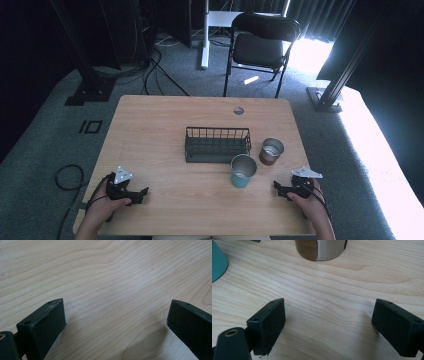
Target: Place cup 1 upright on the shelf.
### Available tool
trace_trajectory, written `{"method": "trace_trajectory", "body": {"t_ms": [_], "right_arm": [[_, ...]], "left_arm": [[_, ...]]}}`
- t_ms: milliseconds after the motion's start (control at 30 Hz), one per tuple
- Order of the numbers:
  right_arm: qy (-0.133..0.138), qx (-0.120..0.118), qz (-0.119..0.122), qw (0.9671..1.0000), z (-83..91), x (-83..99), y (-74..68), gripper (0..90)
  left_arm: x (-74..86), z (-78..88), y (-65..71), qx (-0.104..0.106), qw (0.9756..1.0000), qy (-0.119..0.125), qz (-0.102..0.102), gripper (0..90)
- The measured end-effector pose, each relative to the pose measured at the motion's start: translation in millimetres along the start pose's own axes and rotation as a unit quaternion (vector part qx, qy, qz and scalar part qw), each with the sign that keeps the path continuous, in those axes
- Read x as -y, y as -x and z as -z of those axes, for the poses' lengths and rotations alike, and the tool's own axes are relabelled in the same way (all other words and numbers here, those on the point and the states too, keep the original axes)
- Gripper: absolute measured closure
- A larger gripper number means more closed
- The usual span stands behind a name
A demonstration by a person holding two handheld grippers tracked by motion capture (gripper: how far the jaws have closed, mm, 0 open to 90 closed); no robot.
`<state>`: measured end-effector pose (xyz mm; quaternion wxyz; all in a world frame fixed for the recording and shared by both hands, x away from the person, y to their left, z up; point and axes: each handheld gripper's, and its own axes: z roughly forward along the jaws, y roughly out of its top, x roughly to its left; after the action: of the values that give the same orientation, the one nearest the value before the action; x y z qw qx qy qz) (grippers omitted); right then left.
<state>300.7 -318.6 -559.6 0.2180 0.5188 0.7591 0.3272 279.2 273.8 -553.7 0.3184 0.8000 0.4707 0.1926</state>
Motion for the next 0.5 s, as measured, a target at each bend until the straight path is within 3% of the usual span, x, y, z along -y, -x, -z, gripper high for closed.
{"method": "trace_trajectory", "body": {"t_ms": [500], "right_arm": [[0.000, 0.000, 0.000, 1.0000, 0.0, 0.0, 0.0, 11.4]], "left_arm": [[-14.8, -10.4, 19.1, 0.024, 0.9989, -0.008, -0.039, 2.7]]}}
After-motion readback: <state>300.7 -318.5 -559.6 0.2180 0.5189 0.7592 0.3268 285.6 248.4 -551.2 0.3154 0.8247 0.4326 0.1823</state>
